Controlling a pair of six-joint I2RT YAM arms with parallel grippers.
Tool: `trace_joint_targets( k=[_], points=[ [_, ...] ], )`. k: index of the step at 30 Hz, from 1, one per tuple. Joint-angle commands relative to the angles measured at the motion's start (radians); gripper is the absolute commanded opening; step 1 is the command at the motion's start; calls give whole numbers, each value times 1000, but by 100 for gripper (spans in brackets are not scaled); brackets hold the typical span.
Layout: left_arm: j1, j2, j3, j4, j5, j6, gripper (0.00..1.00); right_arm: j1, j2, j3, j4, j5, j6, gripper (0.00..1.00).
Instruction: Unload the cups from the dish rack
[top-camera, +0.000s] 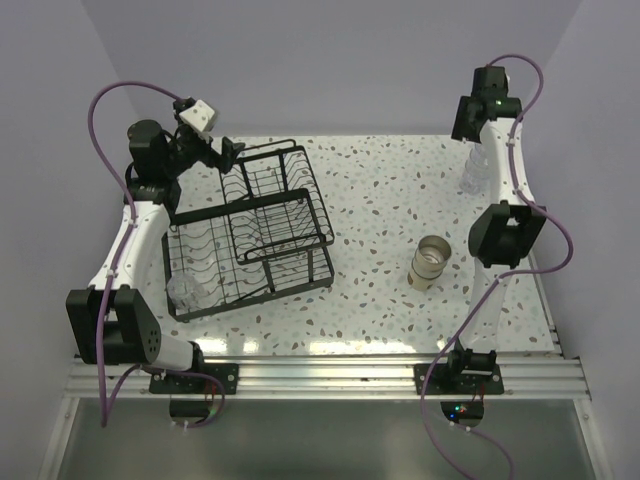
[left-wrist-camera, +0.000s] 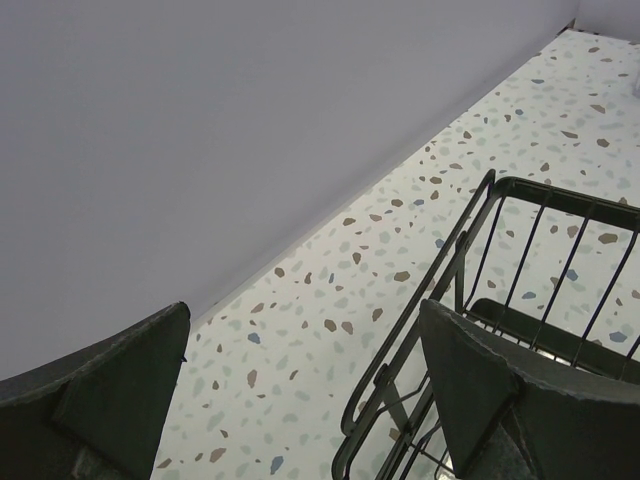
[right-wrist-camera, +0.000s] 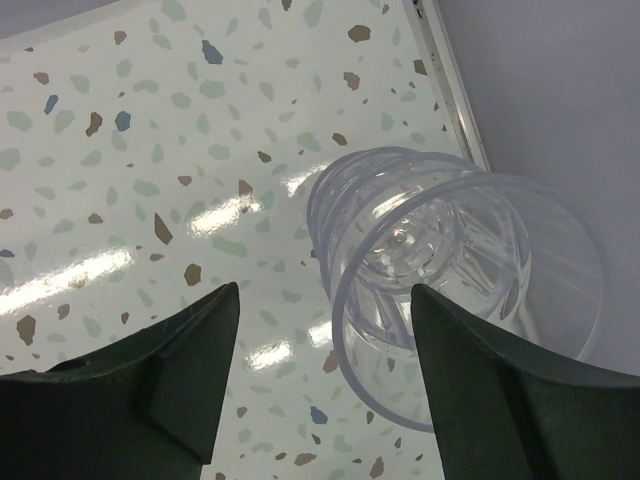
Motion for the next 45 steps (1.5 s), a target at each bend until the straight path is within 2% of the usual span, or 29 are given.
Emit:
trace_joint_targets(
  k=[1, 15, 19, 25, 26, 29, 32, 36, 44, 45],
  points=[
    [4, -18, -11, 14, 19, 6, 100, 7, -65, 43, 16, 12, -9, 73],
    [4, -43, -37, 25, 22, -11, 100, 48, -140, 50, 76, 85, -60, 87],
    [7, -60, -31, 14, -31, -61, 100, 79, -179, 52, 93, 111, -86, 89],
    [167, -75, 58, -116, 31, -207, 100, 159, -277, 35, 139, 131, -139, 91],
    [185, -78, 95, -201, 27, -204, 100, 174, -294, 11, 146, 110, -138, 91],
    [223, -101, 150, -388, -22, -106, 100, 200, -351, -38, 180, 67, -135, 90],
    [251, -155, 144, -546, -94, 24, 100, 217, -387, -56, 182, 33, -129, 90],
    [332, -263, 109, -737, -65, 232, 100, 240, -420, -91, 179, -27, -123, 90],
    [354, -382, 33, -1230, -52, 572, 100, 264, -507, -244, 209, -175, -113, 90],
    [352, -399, 16, -1278, -41, 663, 100, 264, -530, -261, 218, -186, -112, 90]
  ],
)
